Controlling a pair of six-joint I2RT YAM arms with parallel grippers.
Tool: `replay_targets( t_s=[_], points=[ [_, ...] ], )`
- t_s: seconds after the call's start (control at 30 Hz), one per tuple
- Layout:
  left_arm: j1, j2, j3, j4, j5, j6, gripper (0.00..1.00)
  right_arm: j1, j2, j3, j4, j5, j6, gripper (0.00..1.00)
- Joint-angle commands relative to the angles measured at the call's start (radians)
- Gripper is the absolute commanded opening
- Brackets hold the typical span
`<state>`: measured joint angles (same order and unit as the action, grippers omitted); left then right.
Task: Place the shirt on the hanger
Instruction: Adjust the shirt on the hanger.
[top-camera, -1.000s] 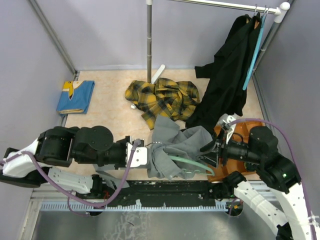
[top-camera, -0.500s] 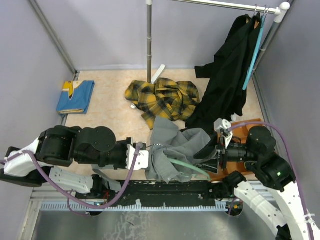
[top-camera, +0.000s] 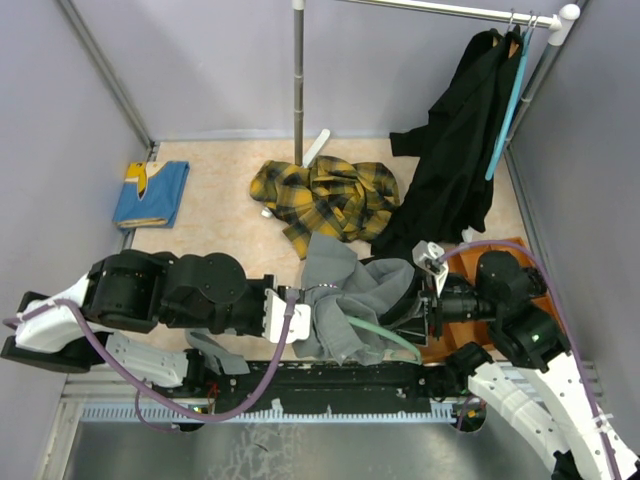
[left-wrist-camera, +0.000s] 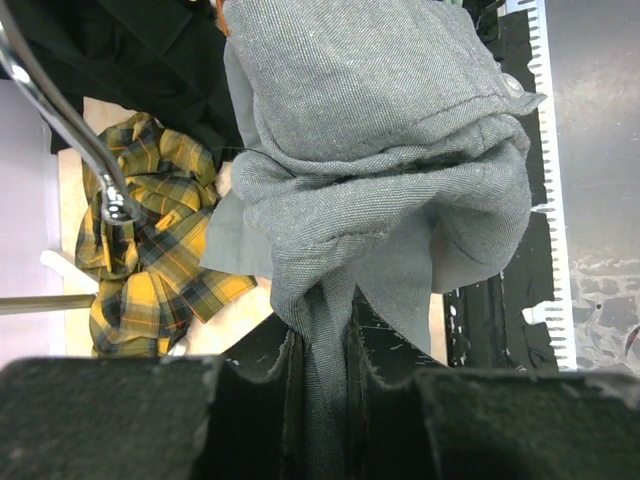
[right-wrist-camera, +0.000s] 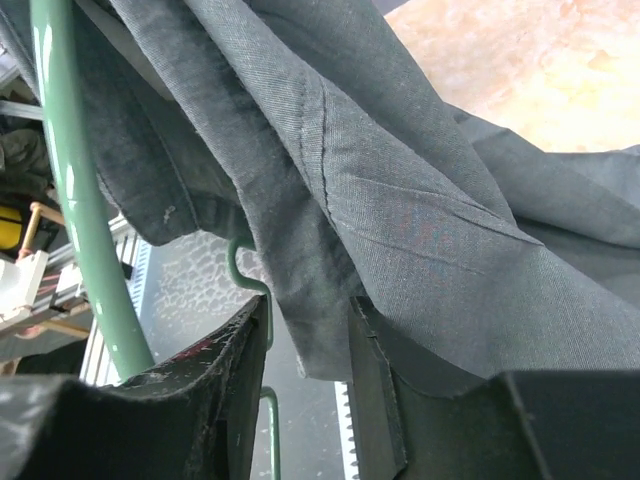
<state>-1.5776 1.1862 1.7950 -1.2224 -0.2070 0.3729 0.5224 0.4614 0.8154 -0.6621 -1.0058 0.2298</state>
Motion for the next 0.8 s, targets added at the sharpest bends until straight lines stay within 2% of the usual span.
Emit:
replay_targets(
  t_s=[0.0,0.27,0.47,0.57,0.77],
  points=[
    [0.000,0.005,0.062,0.092,-0.067,0.026,0.00,-0.003,0.006,-0.022,0.065,-0.043,0.020,0.37],
    [0.000,0.021,0.081,0.106,-0.106,0.061,0.00,-0.005,-0.010,-0.075,0.130,-0.076,0.055,0.35],
    [0.000,0.018,0.082,0.132,-0.122,0.077,0.00,-0.004,-0.044,-0.145,0.261,-0.103,0.168,0.40],
    [-0.001,0.019,0.084,0.140,-0.132,0.084,0.00,-0.004,-0.047,-0.155,0.253,-0.080,0.161,0.44],
    [0.000,0.008,0.085,0.166,-0.135,0.093,0.00,-0.004,-0.053,-0.183,0.263,-0.025,0.165,0.35]
  ],
)
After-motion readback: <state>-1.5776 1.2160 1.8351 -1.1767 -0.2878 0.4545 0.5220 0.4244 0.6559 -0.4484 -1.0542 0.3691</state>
